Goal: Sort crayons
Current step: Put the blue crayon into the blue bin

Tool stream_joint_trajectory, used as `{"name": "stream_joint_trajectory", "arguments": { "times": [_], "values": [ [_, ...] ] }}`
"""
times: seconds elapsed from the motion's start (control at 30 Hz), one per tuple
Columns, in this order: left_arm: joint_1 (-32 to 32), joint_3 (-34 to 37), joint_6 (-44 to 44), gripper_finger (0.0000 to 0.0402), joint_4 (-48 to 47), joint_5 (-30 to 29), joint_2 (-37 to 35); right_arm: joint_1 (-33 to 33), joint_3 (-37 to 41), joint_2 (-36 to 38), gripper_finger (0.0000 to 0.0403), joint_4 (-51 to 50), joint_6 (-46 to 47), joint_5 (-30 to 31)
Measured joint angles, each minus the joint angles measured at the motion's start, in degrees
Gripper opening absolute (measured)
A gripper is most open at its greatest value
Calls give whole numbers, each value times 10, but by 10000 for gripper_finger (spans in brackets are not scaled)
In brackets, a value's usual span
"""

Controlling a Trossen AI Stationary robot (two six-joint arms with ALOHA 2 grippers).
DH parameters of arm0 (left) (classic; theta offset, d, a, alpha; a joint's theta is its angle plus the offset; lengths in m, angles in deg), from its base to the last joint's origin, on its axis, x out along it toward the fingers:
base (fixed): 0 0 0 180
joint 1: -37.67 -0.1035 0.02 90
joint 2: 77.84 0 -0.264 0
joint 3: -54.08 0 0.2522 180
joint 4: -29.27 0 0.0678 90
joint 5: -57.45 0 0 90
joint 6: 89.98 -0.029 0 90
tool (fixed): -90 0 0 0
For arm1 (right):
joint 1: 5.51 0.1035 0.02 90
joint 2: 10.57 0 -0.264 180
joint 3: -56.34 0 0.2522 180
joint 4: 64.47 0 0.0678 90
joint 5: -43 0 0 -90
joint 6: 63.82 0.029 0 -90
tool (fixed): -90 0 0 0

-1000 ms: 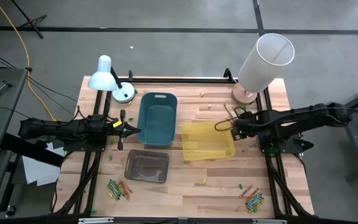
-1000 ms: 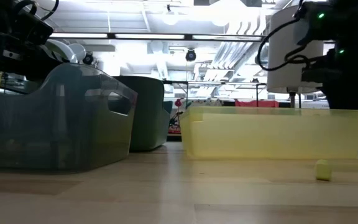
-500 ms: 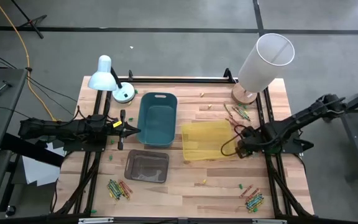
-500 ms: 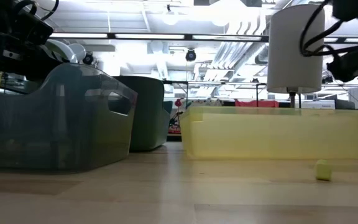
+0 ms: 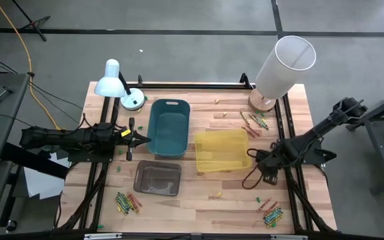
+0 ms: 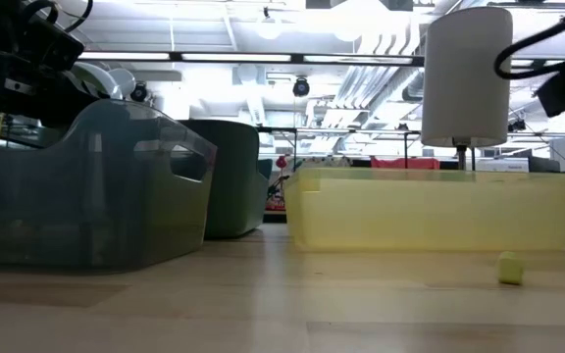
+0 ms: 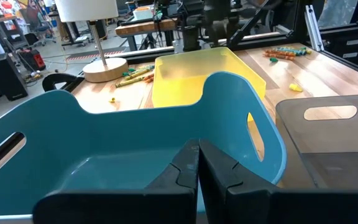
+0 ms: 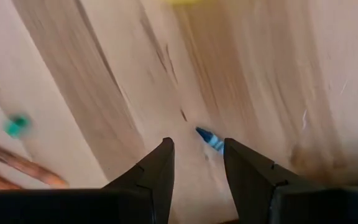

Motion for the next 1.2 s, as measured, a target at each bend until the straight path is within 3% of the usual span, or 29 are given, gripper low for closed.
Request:
{"name": "stream_joint_trajectory", "arguments": {
  "times": [0.5,0.83,0.97,1.1,1.2],
  "values": [
    [0,0,0,1,0,0,0,46,0,-162,134,-1,-118,2],
    [0,0,0,1,0,0,0,44,-2,-205,130,11,-136,16],
    [0,0,0,1,0,0,0,44,-1,-205,95,19,-137,9],
    [0,0,0,1,0,0,0,44,-2,-205,25,21,-144,16],
    [0,0,0,1,0,0,0,44,-1,-205,14,25,-131,20]
  ]
}}
